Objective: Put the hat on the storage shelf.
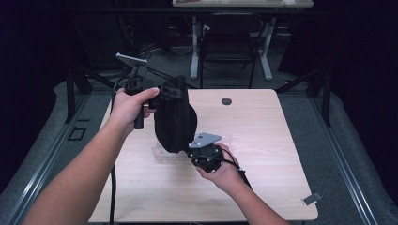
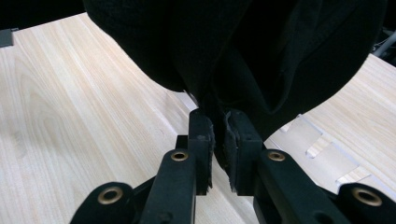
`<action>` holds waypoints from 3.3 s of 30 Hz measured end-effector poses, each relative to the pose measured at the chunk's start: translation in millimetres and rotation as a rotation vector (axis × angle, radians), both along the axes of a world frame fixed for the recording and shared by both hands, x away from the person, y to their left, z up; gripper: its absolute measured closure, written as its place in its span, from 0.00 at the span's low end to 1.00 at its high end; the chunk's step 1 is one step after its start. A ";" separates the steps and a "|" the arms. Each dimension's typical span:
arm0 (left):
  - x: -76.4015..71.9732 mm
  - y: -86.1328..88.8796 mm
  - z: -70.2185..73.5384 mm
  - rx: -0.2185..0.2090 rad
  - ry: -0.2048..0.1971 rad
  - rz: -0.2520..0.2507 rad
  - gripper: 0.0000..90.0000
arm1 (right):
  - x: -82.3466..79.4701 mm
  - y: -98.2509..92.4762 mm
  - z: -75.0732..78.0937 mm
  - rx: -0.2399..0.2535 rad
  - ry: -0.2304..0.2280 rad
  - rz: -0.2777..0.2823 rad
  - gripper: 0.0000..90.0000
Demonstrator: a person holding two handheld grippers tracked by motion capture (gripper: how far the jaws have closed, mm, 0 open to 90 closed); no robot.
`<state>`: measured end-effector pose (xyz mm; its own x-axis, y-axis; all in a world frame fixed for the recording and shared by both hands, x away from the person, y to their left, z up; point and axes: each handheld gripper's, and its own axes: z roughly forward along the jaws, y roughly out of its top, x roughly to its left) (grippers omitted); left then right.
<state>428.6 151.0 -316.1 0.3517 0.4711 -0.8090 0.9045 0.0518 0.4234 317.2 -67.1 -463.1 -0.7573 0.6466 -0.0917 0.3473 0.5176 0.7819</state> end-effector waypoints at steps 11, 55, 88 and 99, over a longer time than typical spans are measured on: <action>-5.3 18.1 9.7 -0.014 -0.054 0.035 0.76 | -3.4 -7.4 -4.6 0.013 -0.007 -0.008 0.91; -48.1 107.5 -81.4 0.554 -0.201 0.159 0.63 | -23.6 -84.4 -44.7 0.056 0.080 -0.164 0.71; -93.3 128.4 -182.2 0.654 -0.304 0.246 0.59 | -36.0 -150.1 -71.5 0.089 0.093 -0.330 0.59; -119.7 137.4 -217.8 0.591 -0.353 0.346 0.58 | -34.5 -168.0 -74.3 0.167 0.103 -0.399 0.56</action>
<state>308.9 288.4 -533.8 0.2961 0.9203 -0.2558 0.6842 -0.0175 0.7291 282.7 -235.1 -537.4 -0.4450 0.8897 0.1020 0.5751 0.1966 0.7941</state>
